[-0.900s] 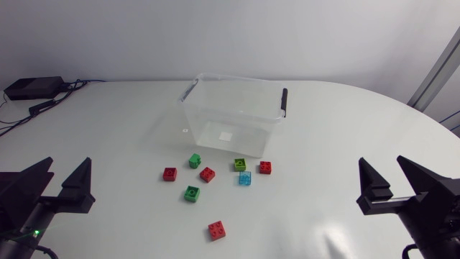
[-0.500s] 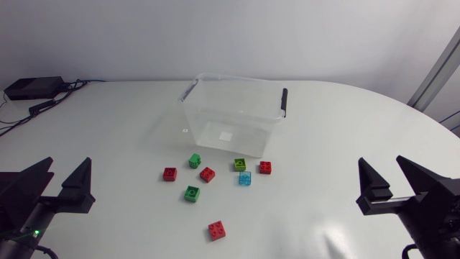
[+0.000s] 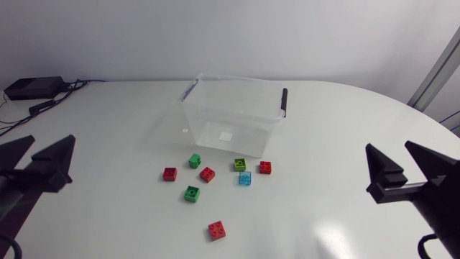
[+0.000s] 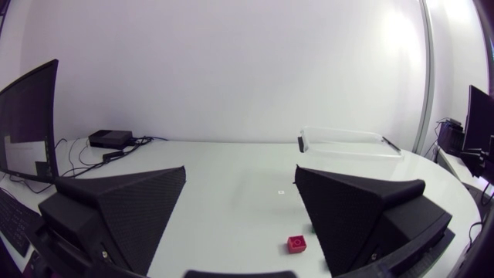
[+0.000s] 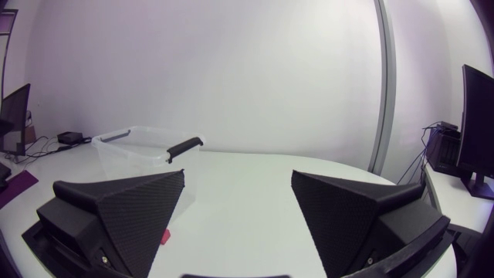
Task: Place the duplo bricks in the container
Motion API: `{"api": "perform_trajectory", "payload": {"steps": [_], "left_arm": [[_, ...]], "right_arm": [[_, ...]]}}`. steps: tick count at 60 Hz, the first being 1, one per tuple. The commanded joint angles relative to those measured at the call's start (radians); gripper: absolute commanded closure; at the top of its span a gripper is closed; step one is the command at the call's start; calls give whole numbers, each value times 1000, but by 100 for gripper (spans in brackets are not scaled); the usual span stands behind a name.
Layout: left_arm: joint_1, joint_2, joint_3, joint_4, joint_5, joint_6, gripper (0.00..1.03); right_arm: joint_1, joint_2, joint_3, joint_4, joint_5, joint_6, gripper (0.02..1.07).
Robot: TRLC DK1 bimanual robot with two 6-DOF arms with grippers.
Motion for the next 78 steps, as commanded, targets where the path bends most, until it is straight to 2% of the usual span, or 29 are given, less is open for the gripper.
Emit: {"api": "perform_trajectory", "payload": {"steps": [1,6,18,29,31,44,58,69,71,75,78], "left_arm": [[-13,122,85,-24,-1,-39,5],[-30,260,150,-63,-1,-40,8],[-73,738,349,-279,9,-17,7],[-176,1041,458,-293,9,6,8],[-196,1099,490,-307,9,4,11],[-262,1392,619,-325,9,-20,12],[-328,1581,724,-367,5,-68,11],[-343,1659,750,-356,-13,-80,12],[-343,1671,751,-353,-22,-85,16],[-337,1677,737,-314,-24,-100,32],[-326,1676,717,-267,-24,-112,50]], "right_arm": [[13,73,76,-25,-5,29,7],[25,131,125,-36,-5,47,7],[36,312,232,-100,-4,98,7],[51,424,275,-128,-2,131,7],[56,439,283,-132,-2,136,7],[139,499,298,-165,12,177,7],[183,714,300,-105,21,225,7],[235,829,300,-27,44,243,7],[251,852,300,-8,55,245,7],[277,924,302,42,70,246,7],[292,979,306,82,73,254,7]]}}
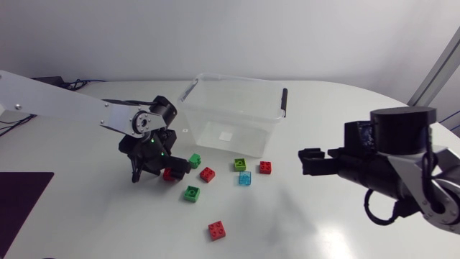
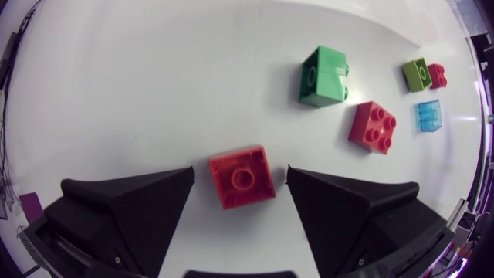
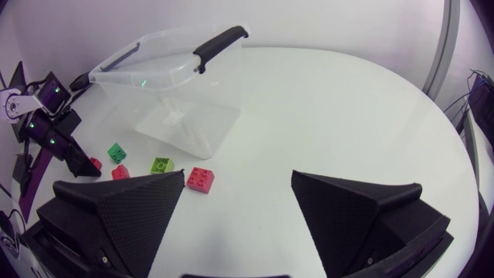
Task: Place the duplo bricks in the container
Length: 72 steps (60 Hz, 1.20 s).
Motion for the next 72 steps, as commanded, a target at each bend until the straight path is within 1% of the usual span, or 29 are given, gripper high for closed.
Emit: {"api": "perform_trajectory", "payload": {"steps": [1,3,5,11,16,25,29,32,35,38,42,48,50,54,56,61,63,65,66,72], "left_arm": [[14,23,-14,49,-3,-46,57],[25,23,-21,62,7,-51,63],[34,18,-40,84,33,-49,69],[48,1,-56,90,33,-49,77],[68,-54,-75,90,33,-46,79],[95,-183,-93,78,31,-20,79],[103,-266,-98,75,31,-6,79],[112,-321,-95,75,31,3,79],[112,-393,-89,76,31,18,79],[114,-462,-73,99,31,30,79],[112,-499,-40,112,31,30,79],[101,-511,16,136,31,27,79],[91,-509,29,158,31,26,79],[75,-491,62,167,31,21,79],[59,-477,74,188,31,20,79],[25,-439,109,225,30,18,78],[13,-420,126,251,28,15,78],[-1,-401,146,263,25,15,78],[-6,-388,160,266,23,14,78],[-37,-316,210,300,20,10,77]], "right_arm": [[30,102,24,53,13,40,7],[40,140,30,76,15,43,7],[53,177,35,101,21,44,7],[82,298,69,145,33,66,7],[96,402,121,141,36,100,7],[119,523,188,139,36,139,8],[126,571,214,138,36,156,12],[134,602,230,139,36,164,13],[149,628,244,141,36,169,13],[171,665,262,136,39,176,13],[180,697,288,116,41,193,14],[195,731,313,113,56,201,19],[200,741,320,112,65,201,22],[201,760,334,104,73,201,28],[198,770,340,104,76,202,34],[192,800,354,84,76,202,51],[192,815,362,76,78,201,62],[189,824,368,67,81,201,71],[188,827,369,64,82,201,74],[181,823,369,32,84,196,77]]}}
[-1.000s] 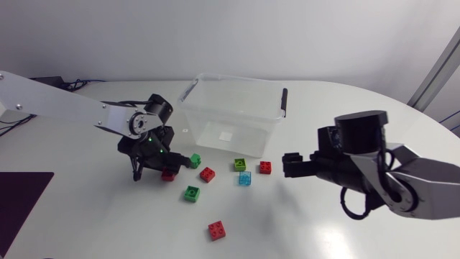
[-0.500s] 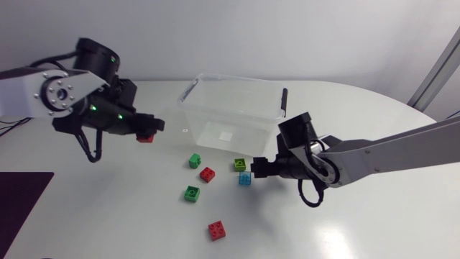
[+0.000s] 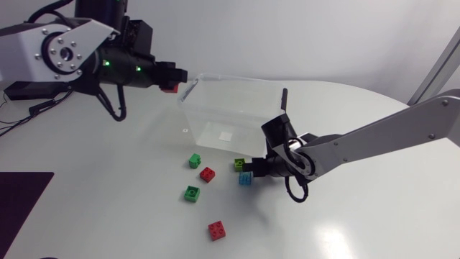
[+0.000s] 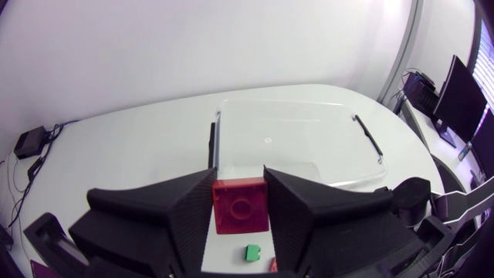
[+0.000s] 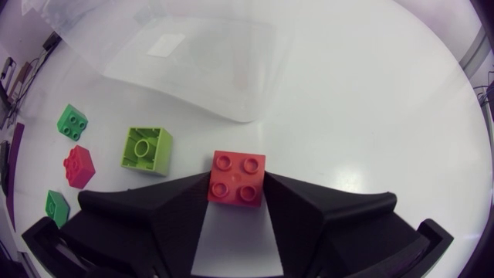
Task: Place the duplo bricks in the container
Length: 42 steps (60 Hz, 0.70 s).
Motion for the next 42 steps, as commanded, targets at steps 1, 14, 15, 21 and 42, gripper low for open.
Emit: {"api": "perform_trajectory", "payload": {"steps": [1,14,15,21,42], "left_arm": [[-26,78,66,35,-7,-7,77],[-80,265,193,99,-34,2,75],[-83,285,208,101,-37,4,74],[-92,389,302,102,-67,16,60],[-66,372,392,-93,-103,2,8]], "right_arm": [[-5,20,-2,-40,3,21,78],[-7,-193,-113,-62,14,-8,81],[-7,-219,-122,-69,14,-8,81],[-15,-356,-134,-143,14,-19,81],[-39,-574,111,-404,23,-62,81]]}}
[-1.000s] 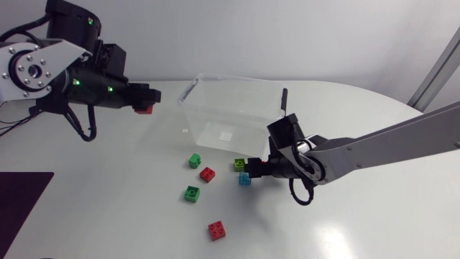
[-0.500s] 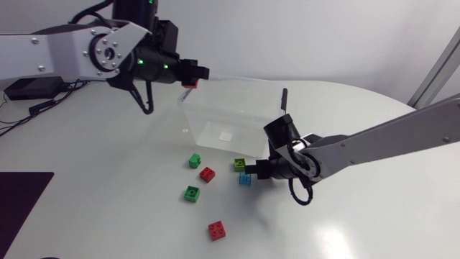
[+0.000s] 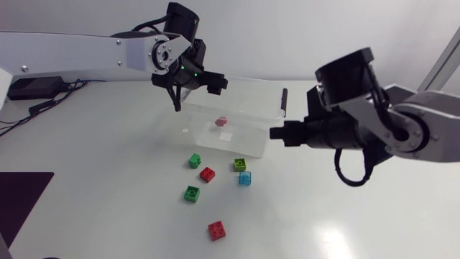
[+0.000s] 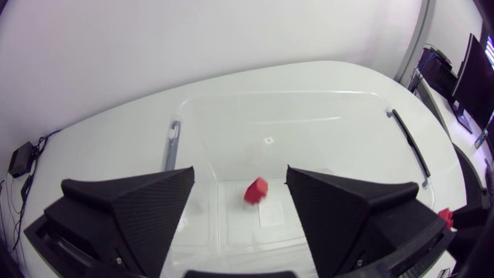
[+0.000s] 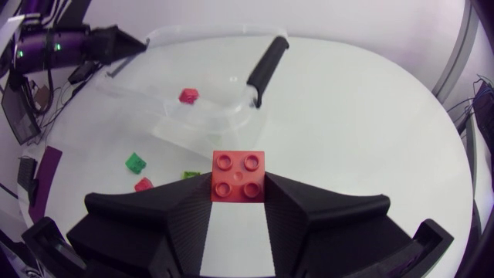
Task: Place the duplo bricks in the container
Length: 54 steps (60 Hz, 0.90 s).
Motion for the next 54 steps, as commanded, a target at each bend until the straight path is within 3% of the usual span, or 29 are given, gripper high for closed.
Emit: {"api": "perform_trajectory", "payload": {"steps": [1,18,30,42,48,54], "left_arm": [[15,-98,-6,-45,-2,-13,8],[20,-410,-342,-213,73,19,9],[0,-508,-583,-232,136,27,9],[-83,-497,-697,-226,142,14,9],[-121,-467,-695,-227,143,2,9],[-134,-393,-681,-227,143,-4,10]], "right_arm": [[-9,-9,98,-37,9,-19,81],[-16,152,329,-34,7,-56,80],[-26,338,446,33,7,-76,79],[-31,489,549,56,7,-91,76],[-43,565,608,47,7,-91,51],[-54,612,651,33,7,-93,15]]}}
